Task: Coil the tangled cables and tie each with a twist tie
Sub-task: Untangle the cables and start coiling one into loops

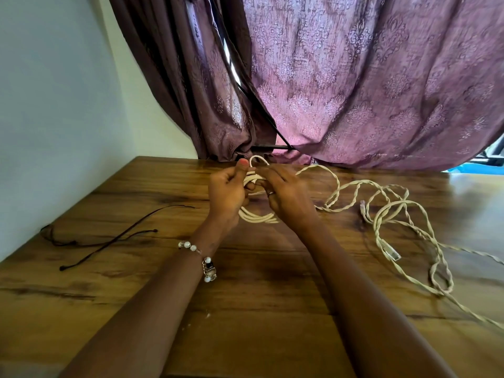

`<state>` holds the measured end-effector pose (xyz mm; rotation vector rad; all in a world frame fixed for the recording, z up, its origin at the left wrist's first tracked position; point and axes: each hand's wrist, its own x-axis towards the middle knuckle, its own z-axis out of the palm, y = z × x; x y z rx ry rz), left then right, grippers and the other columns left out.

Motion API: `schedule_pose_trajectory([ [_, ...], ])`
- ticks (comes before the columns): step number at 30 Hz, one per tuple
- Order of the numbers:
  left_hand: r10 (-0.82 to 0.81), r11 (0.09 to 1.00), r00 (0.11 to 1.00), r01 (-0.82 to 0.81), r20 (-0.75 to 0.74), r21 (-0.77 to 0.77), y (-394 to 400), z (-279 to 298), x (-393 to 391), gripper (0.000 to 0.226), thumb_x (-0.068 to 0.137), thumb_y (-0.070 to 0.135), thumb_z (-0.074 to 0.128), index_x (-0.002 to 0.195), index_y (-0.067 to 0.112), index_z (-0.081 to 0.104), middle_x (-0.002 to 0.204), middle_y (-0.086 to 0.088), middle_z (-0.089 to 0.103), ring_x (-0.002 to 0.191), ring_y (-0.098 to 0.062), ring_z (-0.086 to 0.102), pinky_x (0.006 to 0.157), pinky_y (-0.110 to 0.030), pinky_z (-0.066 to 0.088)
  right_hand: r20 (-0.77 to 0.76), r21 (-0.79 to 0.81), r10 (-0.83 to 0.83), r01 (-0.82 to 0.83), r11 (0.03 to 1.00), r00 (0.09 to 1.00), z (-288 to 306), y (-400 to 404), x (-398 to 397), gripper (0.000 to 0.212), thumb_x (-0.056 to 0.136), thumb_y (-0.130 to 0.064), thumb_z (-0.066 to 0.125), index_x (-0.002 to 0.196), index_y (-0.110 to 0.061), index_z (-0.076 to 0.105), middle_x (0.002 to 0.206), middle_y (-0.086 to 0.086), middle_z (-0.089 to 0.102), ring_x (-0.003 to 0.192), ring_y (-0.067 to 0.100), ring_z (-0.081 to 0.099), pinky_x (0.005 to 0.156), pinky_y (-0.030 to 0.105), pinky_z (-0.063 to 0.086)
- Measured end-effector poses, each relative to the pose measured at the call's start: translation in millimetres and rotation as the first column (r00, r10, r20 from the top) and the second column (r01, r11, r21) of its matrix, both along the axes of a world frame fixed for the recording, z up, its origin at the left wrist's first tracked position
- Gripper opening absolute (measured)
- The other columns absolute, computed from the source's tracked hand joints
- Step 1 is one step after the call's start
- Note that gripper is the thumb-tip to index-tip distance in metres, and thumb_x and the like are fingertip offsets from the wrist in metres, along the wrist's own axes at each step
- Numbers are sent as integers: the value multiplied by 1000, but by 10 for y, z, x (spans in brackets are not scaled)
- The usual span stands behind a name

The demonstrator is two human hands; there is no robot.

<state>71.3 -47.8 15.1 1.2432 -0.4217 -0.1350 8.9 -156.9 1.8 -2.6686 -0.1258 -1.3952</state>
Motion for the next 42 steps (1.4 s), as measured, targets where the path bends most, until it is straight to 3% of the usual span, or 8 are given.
schedule_pose_trajectory([
  [14,17,996,983,-33,-183,-85,-16,-2,8,29,83,21,72,59,11,58,55,-5,55,40,-12,46,36,-17,34,41,156,12,-18,988,999,-4,64,-49,18,81,4,58,99,6,55,90,18,59,77,24,52,61,24,33],
  [21,105,989,974,-124,-199,-85,-20,-36,79,33,71,12,81,54,12,52,64,-12,57,62,-26,54,59,-40,49,42,355,187,-190,915,981,-14,53,-43,20,87,-22,62,94,-3,60,90,8,63,79,16,57,69,27,47],
  [25,126,987,976,-141,-176,-74,-20,-49,98,41,71,13,81,44,20,51,54,-4,56,56,-22,56,55,-38,50,179,799,235,-280,532,955,34,148,-55,20,94,-25,56,96,-6,60,89,18,66,78,26,67,64,52,57],
  [28,139,977,963,-171,-233,-126,10,-15,116,40,75,12,78,51,14,47,47,-1,49,38,-11,47,38,-20,38,351,935,137,-355,-1,926,113,184,-92,38,97,-37,51,99,0,60,78,14,67,61,23,65,52,39,58],
  [30,133,972,951,-180,-281,-149,23,-13,126,37,78,10,76,56,11,47,47,-1,50,33,-6,45,34,-15,34,336,938,166,-313,-147,927,110,211,-89,56,94,-48,48,106,6,59,85,22,66,59,29,63,51,37,58],
  [36,187,977,966,-202,-180,-69,-59,-108,50,33,82,18,72,60,11,49,50,-4,54,34,-11,46,38,-21,39,305,952,223,-290,-96,926,148,388,-96,30,94,-35,55,74,-12,55,46,-7,54,33,4,46,33,15,34],
  [39,198,977,970,-206,-140,-49,-79,-144,29,30,87,21,68,65,11,51,55,-6,59,37,-12,51,39,-24,44,340,940,257,-338,-53,905,157,429,-122,8,90,-10,62,93,-3,61,48,-11,55,31,-1,42,30,12,29],
  [42,236,972,968,-237,-86,-2,-85,-184,39,29,89,28,65,67,13,52,63,-12,62,43,-19,56,47,-31,47,330,941,243,-338,-8,912,135,475,-96,21,91,-2,58,109,8,59,42,-14,50,30,-2,42,31,10,31],
])
